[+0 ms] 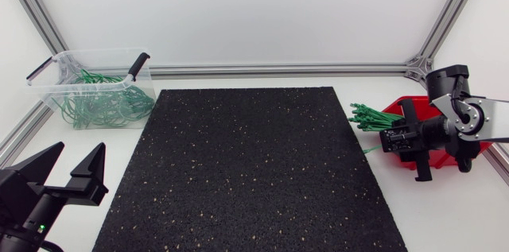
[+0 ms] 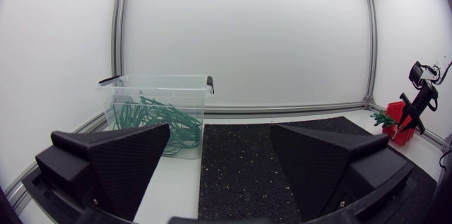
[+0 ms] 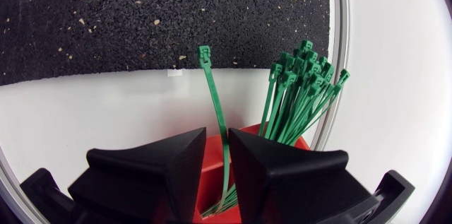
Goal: Take a green cable tie from the red box, thread the tail through the head to close it, then place it in the transparent bin on the left.
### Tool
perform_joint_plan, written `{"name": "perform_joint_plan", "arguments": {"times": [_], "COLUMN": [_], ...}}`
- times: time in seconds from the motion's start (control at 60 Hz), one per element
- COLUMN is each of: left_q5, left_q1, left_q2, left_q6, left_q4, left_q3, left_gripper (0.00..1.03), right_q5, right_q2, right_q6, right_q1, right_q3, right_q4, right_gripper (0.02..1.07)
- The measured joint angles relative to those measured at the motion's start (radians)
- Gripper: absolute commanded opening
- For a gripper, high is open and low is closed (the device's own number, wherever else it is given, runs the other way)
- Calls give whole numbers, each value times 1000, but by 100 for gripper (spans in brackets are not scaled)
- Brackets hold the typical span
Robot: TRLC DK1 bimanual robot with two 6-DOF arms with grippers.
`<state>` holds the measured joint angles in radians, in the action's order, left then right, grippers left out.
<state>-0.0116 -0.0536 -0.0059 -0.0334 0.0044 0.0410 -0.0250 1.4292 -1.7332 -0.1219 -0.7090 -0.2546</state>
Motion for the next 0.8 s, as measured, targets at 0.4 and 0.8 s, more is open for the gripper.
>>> {"name": "perform_joint_plan", "arguments": {"times": [0.4,0.8], "left_q5": [0,0], "left_q1": [0,-3], "left_q2": [7,13], "left_q6": [0,0], "left_q4": [0,0], "left_q3": [0,0], "left_gripper": [99,99], "right_q5": [-31,-32], "right_q2": [-44,-236], "right_q6": [0,40], "right_q1": [34,87], "right_q3": [44,29], "right_q4": [80,-57], "right_gripper": [8,8]}}
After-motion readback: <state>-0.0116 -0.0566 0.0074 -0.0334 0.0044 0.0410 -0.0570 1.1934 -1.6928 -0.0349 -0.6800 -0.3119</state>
